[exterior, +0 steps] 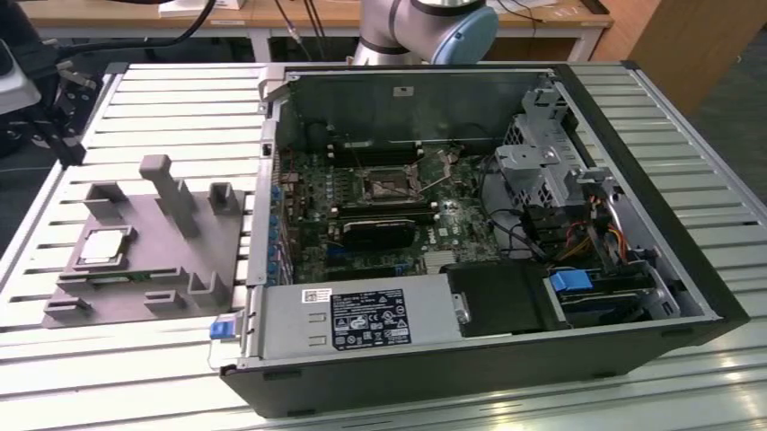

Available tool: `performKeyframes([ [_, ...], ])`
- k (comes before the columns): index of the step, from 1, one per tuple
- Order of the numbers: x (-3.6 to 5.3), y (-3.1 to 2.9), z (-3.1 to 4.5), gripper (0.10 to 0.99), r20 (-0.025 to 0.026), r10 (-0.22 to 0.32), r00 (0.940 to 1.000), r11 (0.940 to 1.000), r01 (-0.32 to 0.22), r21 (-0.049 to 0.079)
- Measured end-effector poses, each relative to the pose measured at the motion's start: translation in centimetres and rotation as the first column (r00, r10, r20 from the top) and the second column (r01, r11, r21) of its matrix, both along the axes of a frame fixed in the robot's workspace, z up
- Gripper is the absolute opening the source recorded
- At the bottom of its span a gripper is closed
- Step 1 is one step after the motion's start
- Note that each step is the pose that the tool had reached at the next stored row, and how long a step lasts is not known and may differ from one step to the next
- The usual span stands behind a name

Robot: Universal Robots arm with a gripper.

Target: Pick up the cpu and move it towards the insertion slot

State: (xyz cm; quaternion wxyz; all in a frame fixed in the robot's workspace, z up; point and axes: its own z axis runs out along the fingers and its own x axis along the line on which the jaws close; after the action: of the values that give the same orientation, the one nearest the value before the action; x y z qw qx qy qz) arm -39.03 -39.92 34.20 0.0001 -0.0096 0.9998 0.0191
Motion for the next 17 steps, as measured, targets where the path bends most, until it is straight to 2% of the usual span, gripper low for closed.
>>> performKeyframes([
  [17, -0.36, 0.00, -2.79, 0.102, 0.0001, 0.000, 1.0000, 1.0000, 0.000, 0.000],
])
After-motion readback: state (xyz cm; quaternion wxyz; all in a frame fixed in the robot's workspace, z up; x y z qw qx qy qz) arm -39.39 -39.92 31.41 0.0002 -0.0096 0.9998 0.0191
